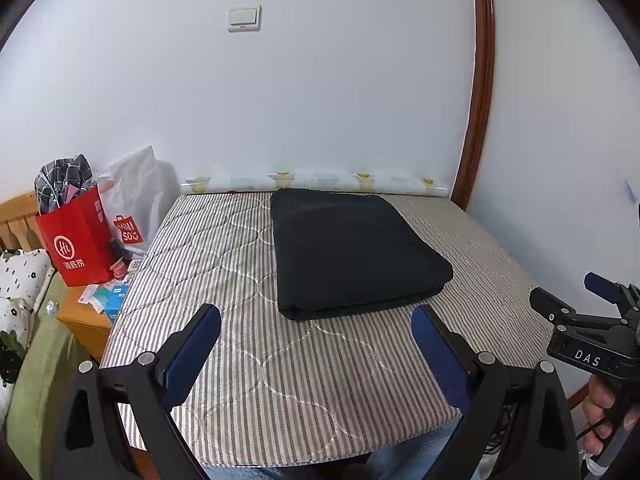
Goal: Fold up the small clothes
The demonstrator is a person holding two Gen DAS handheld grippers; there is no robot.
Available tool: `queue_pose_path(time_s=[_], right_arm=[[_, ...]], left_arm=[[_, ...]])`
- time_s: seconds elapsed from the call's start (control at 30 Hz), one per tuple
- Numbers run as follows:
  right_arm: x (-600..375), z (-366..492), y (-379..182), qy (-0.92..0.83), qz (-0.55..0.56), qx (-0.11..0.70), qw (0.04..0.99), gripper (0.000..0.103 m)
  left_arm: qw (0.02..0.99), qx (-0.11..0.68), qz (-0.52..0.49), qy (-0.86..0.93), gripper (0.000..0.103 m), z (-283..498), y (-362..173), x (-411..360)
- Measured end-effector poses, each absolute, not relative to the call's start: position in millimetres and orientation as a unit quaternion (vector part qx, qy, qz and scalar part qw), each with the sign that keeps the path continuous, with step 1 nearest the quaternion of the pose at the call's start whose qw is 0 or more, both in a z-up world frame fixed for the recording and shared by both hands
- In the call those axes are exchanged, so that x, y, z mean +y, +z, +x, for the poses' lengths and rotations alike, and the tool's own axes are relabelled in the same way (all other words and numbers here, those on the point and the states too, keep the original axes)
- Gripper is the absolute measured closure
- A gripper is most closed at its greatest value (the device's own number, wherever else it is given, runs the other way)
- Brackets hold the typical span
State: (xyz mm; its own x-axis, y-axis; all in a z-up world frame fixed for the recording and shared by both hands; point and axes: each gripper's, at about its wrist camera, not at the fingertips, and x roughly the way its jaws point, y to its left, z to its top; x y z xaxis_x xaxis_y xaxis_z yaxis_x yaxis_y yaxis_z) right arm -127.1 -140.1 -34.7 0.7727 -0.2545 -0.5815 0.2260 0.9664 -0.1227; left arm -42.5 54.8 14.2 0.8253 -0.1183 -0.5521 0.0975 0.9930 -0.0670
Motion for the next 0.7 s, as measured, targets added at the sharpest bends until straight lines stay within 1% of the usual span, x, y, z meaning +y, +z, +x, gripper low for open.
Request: queue_pose_path(time_s=[0.7], right_arm=[[-139.7, -125.1, -37.2, -0.129, -0.015, 0.317, 0.940, 0.001]], left_arm=[[0.953, 0.296, -0.017, -0.057, 0.007, -40.2, 12.1, 55.1]])
